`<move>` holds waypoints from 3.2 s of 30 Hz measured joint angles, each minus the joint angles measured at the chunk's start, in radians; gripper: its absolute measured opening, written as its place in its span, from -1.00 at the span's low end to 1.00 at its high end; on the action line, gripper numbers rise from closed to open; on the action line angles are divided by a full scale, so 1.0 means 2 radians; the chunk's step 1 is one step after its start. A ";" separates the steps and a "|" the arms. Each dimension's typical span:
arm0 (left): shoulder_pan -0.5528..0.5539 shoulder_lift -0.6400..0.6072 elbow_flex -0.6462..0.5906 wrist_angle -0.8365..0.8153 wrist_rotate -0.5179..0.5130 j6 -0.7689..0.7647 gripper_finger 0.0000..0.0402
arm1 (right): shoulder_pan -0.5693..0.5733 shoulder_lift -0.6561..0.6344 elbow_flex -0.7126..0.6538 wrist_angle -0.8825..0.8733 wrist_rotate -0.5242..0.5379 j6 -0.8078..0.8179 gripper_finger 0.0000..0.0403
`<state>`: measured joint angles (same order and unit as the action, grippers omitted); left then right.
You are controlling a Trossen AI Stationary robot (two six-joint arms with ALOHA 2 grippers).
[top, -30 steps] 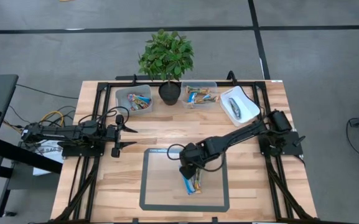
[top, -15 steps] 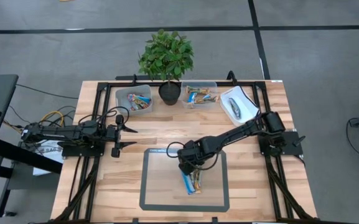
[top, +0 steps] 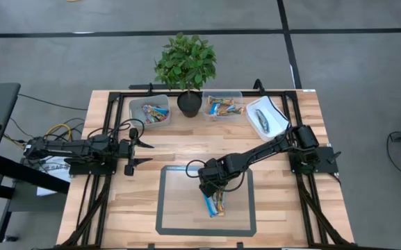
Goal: Pick and place Granola Bars by type
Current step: Put the blue granola bar into the white bin
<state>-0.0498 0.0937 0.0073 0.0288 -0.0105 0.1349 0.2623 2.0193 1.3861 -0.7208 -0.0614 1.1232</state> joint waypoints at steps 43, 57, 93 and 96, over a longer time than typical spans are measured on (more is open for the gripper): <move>0.000 0.000 0.000 0.000 0.000 0.000 0.06 | -0.090 -0.208 -0.002 -0.335 0.425 -0.076 -0.97; 0.000 0.000 0.000 0.000 0.000 0.000 0.06 | -0.242 -0.271 -0.132 -0.365 0.437 -0.180 -0.96; 0.000 0.000 0.000 0.000 0.000 0.000 0.06 | -0.034 -0.246 -0.105 -0.041 0.085 -0.086 0.40; 0.000 0.001 0.000 0.000 0.000 0.000 0.06 | 0.006 -0.195 -0.067 -0.035 0.073 -0.063 0.40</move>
<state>-0.0498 0.0950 0.0071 0.0288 -0.0106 0.1349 0.2733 1.6290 1.2518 -0.7902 0.0837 0.9962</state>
